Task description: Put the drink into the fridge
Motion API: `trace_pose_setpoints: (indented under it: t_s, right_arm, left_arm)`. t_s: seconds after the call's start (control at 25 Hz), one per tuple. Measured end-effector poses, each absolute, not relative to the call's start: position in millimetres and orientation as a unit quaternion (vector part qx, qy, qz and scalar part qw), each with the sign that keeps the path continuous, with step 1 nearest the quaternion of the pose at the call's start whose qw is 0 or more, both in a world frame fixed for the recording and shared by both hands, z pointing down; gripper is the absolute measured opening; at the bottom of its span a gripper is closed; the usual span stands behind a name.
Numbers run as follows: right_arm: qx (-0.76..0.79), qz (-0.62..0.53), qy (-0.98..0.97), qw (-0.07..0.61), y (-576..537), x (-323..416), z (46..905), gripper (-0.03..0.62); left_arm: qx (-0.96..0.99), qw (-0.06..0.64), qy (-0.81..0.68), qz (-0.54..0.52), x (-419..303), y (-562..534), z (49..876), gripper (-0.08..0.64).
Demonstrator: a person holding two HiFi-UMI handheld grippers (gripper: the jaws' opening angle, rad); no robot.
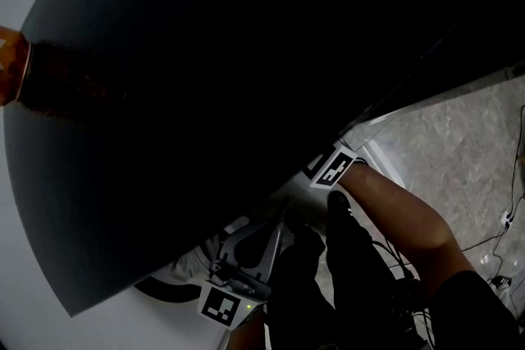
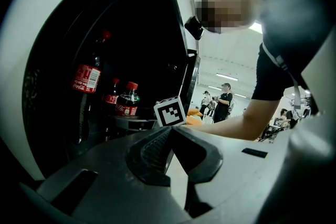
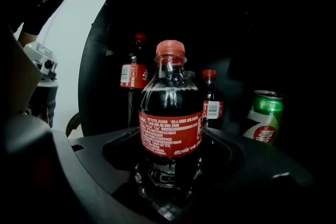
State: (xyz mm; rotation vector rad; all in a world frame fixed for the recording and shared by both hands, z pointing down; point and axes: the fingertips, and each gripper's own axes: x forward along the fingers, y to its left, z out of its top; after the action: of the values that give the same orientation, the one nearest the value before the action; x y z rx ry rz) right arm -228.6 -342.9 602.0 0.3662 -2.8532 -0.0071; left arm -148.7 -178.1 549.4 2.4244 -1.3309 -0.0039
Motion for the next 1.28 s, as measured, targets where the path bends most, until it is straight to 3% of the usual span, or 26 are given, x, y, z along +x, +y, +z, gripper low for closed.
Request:
trace_pose_setpoints:
  t_s: [0.56,0.68,0.76,0.88,1.0,1.04,1.12,1.28]
  right_arm:
    - [0.151,0.008,-0.976,0.155,-350,-220,609,0.328]
    - [0.172,0.046,-0.976,0.124,-336,-198,578,0.328]
    - [0.174,0.077,-0.977,0.098,-316,-186,549,0.328]
    - [0.152,0.102,-0.977,0.109,-264,-170,514,0.328]
    - [0.145,0.081,-0.979,0.117,-234,-153,464,0.324]
    - [0.151,0.073,-0.979,0.113,-223,-147,445,0.293]
    - [0.177,0.062,-0.978,0.096,-200,-132,410,0.051]
    - [0.210,0.060,-0.974,0.056,-165,-95,354,0.032]
  left_arm:
    - [0.861,0.212,-0.461,0.001,-151,-173,556,0.011]
    - [0.881,0.200,-0.429,0.005,-143,-157,551,0.011]
    - [0.882,0.227,-0.412,0.009,-135,-143,552,0.011]
    - [0.877,0.263,-0.403,0.000,-126,-117,526,0.011]
    - [0.887,0.246,-0.391,0.006,-122,-114,497,0.009]
    - [0.889,0.242,-0.388,0.016,-124,-108,490,0.009]
    - [0.892,0.237,-0.385,0.023,-131,-95,472,0.009]
    - [0.899,0.199,-0.391,-0.001,-140,-76,420,0.011]
